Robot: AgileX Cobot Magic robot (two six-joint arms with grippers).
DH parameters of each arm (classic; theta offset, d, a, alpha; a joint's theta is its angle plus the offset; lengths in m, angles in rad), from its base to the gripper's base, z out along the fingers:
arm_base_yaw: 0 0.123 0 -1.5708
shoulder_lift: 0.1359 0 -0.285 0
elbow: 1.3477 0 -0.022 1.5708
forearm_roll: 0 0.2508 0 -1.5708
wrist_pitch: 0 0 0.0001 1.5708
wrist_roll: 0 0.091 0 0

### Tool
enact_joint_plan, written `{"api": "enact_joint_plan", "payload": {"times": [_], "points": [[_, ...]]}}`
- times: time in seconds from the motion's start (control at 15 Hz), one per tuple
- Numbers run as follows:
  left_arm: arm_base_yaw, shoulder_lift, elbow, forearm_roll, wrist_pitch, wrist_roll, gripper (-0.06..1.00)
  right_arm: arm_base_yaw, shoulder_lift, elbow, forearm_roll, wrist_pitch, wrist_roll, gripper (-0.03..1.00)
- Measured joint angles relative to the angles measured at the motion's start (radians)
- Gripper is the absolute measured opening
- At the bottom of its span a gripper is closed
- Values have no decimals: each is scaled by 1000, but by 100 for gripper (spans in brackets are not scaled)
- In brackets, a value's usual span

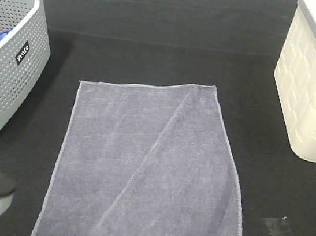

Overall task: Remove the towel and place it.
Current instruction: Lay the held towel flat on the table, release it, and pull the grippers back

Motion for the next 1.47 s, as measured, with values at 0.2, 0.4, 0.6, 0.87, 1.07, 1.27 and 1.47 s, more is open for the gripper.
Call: {"api": "enact_joint_plan", "payload": {"times": [0.2,0.4,0.6,0.87,1.07,1.27,1.47], "points": [[0,1,-103,186,12,-36,65,0,5,-129,0,0,-11,70],[0,1,-241,543,14,-158,60,0,109,-297,0,-12,-47,70],[36,24,-339,733,7,-208,60,0,240,-447,0,-72,-104,63],[308,176,-431,678,-139,-104,60,0,444,-676,2,-117,-154,46],[537,370,-569,408,-278,123,60,8,641,-865,-1,-144,-169,36],[630,561,-729,242,-297,290,60,103,828,-1005,-53,-215,-179,36],[671,730,-858,209,-298,321,60,138,1005,-1117,-54,-286,-180,36]]}}
